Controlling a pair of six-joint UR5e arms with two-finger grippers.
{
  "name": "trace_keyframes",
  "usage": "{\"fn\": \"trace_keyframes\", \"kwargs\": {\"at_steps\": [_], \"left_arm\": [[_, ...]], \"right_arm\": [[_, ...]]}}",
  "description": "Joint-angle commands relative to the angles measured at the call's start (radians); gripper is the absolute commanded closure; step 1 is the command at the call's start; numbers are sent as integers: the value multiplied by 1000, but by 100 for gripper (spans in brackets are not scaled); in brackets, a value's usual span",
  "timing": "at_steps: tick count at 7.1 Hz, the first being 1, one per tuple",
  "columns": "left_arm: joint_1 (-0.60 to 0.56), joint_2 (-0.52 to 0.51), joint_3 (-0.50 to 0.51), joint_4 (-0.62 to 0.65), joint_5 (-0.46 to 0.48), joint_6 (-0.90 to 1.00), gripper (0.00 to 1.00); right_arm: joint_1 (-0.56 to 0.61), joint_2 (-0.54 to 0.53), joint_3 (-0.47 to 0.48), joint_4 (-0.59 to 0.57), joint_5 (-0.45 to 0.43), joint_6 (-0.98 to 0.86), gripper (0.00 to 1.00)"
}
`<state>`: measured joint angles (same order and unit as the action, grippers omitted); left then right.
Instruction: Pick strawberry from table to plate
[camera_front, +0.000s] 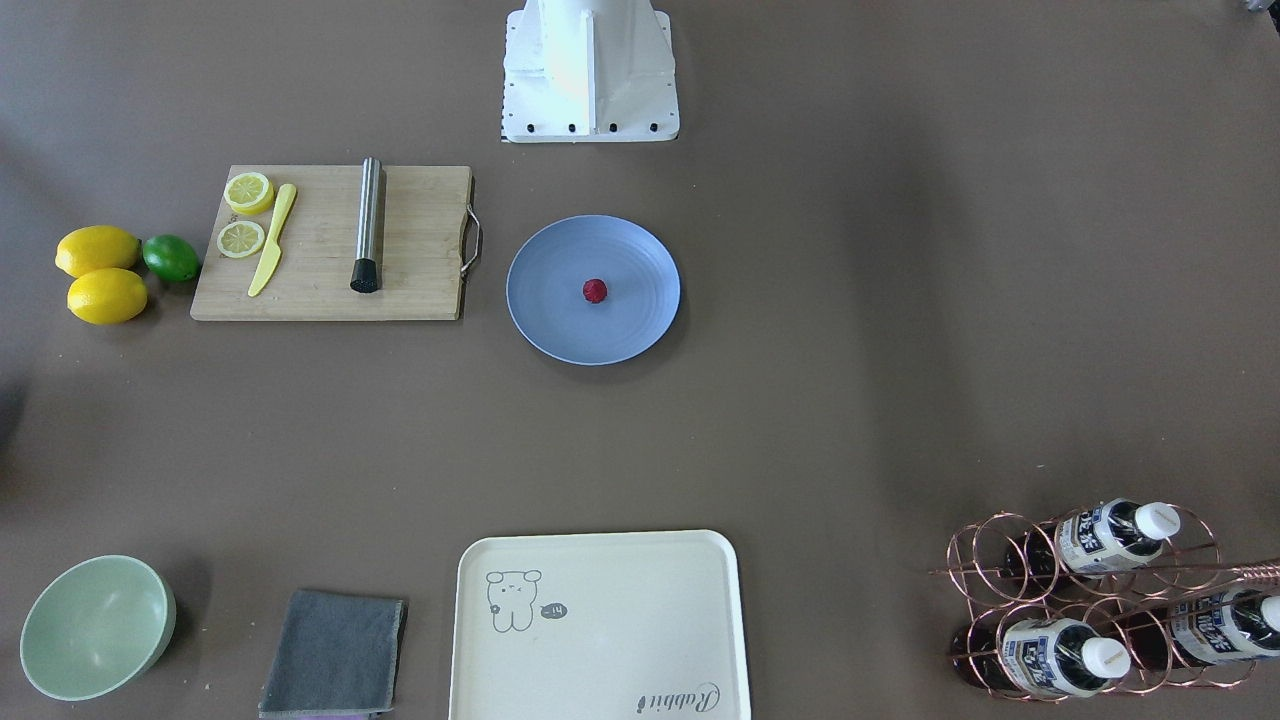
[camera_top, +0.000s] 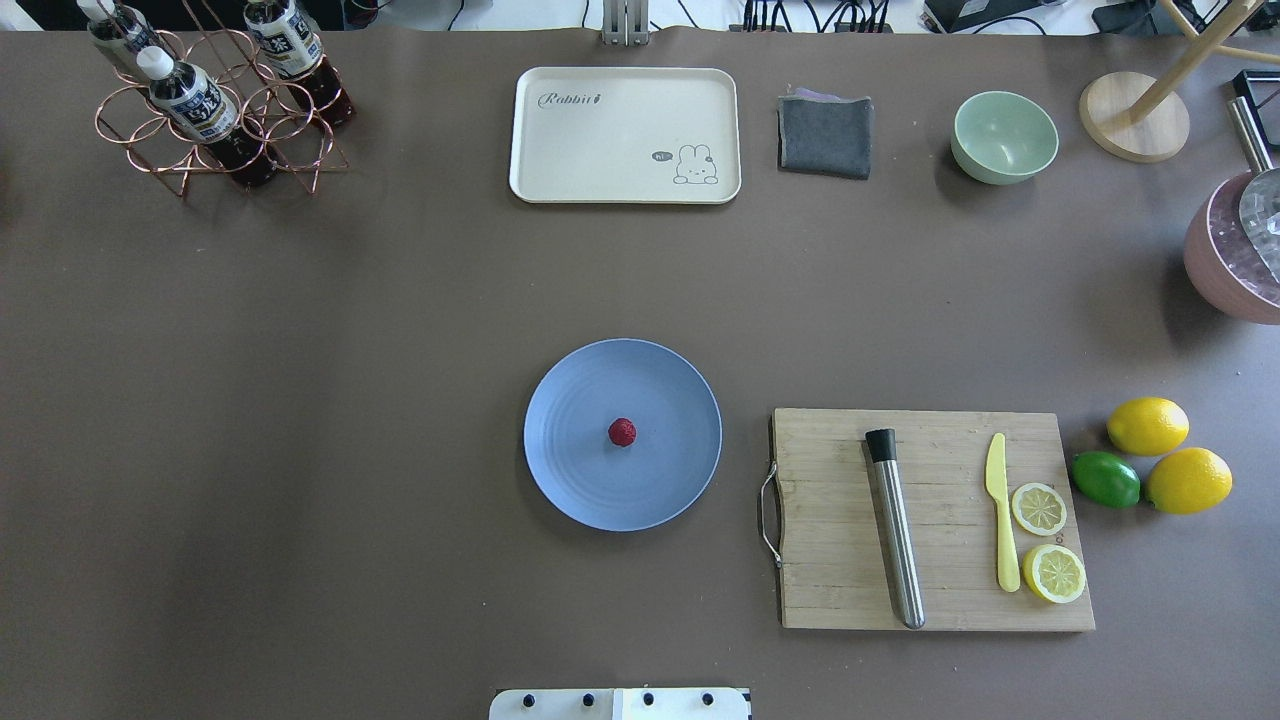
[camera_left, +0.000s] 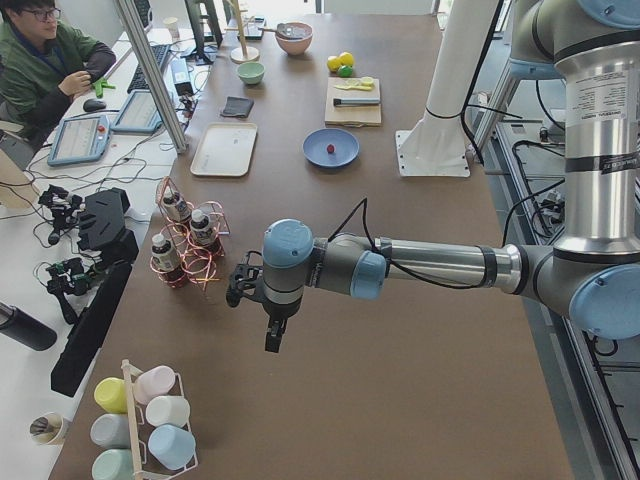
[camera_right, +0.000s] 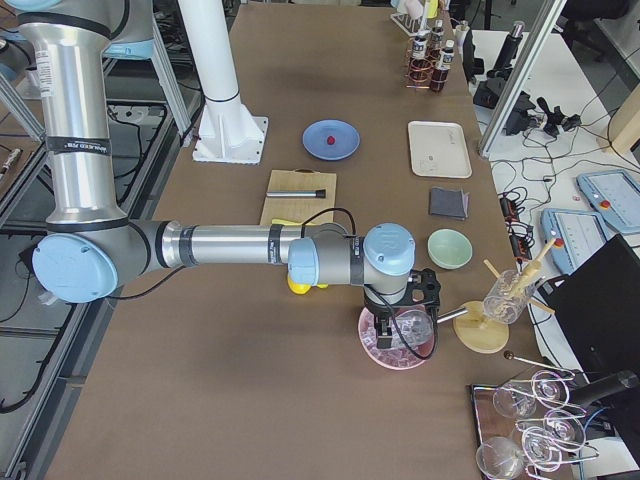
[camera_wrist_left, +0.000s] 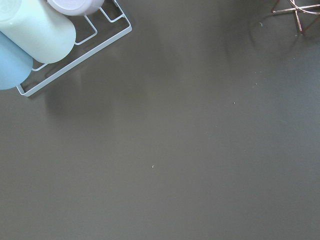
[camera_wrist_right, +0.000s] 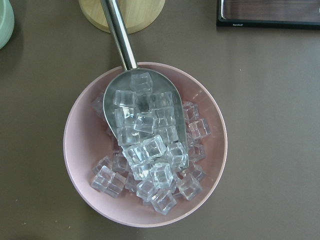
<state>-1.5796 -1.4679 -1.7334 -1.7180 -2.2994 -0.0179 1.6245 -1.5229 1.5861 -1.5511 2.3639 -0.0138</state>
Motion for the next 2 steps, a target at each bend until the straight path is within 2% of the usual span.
{"fn": "trace_keyframes", "kwargs": {"at_steps": [1, 2], "left_arm": [[-2, 0, 2, 0, 0, -1, 2], [-2, 0, 0, 0, 1, -1, 2]], "right_arm": [[0, 0, 0, 0, -2, -2, 0], [0, 0, 0, 0, -2, 0, 0]]}}
